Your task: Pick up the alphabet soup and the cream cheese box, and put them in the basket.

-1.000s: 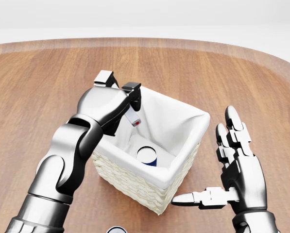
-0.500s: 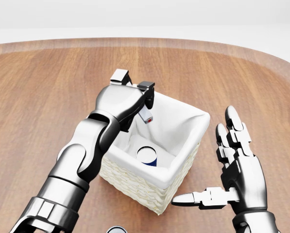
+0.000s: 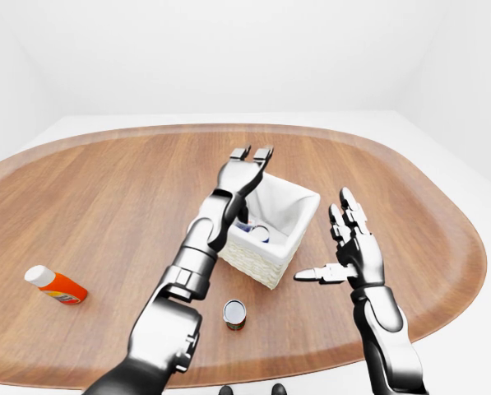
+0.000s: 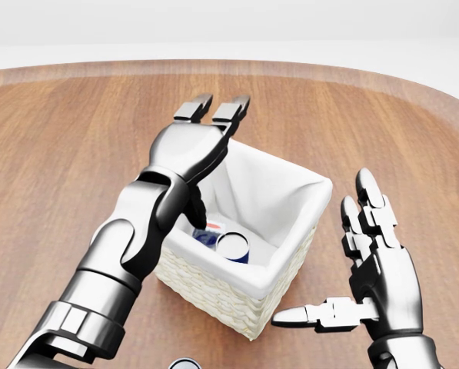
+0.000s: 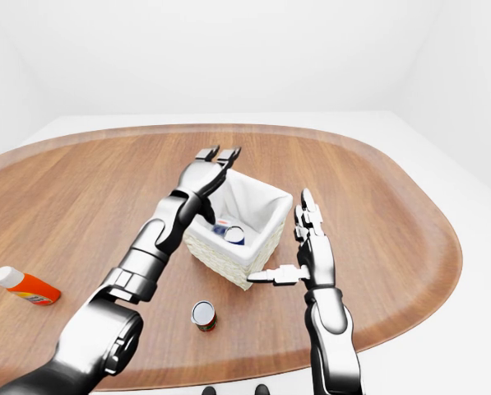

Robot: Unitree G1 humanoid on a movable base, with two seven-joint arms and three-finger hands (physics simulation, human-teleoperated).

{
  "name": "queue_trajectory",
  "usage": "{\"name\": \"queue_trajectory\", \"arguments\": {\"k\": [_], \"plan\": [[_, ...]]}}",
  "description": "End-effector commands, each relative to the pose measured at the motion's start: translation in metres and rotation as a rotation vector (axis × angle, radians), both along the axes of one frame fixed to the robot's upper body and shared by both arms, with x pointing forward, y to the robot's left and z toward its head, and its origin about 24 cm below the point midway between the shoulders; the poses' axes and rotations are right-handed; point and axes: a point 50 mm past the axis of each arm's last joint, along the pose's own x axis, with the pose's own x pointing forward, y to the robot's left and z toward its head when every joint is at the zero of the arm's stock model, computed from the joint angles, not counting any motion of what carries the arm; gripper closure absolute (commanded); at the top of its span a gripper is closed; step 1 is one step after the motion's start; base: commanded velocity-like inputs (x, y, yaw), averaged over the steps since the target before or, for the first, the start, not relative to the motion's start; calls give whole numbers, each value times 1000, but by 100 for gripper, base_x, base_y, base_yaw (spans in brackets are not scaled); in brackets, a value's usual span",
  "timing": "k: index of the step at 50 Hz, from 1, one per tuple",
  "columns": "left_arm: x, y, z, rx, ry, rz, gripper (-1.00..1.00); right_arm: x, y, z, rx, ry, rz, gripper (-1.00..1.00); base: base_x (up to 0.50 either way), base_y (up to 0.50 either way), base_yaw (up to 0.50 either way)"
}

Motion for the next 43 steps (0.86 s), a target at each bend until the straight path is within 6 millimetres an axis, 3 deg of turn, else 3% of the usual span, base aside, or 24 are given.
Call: {"name": "queue_trajectory", "arguments": {"k": [1, 11, 17, 29, 38, 43], "plan": [[-14, 4, 19, -70, -49, -29, -100, 0, 0, -1, -2, 5, 1, -100, 0, 0, 0], [-46, 2, 58, -142, -130, -122, -100, -1, 1, -2, -10, 8, 3, -100, 0, 0, 0], [-66, 11, 76, -171, -195, -146, -100, -1, 2, -2, -14, 11, 5, -100, 0, 0, 0], [-105, 34, 78, -267, -265, -142, -100, -1, 3, -2, -18, 10, 6, -100, 0, 0, 0], [-119, 48, 56, -354, -220, -109, -100, 0, 4, -3, -20, 13, 6, -100, 0, 0, 0], [-124, 62, 45, -499, -224, -103, -100, 0, 5, -3, -21, 14, 7, -100, 0, 0, 0]]}}
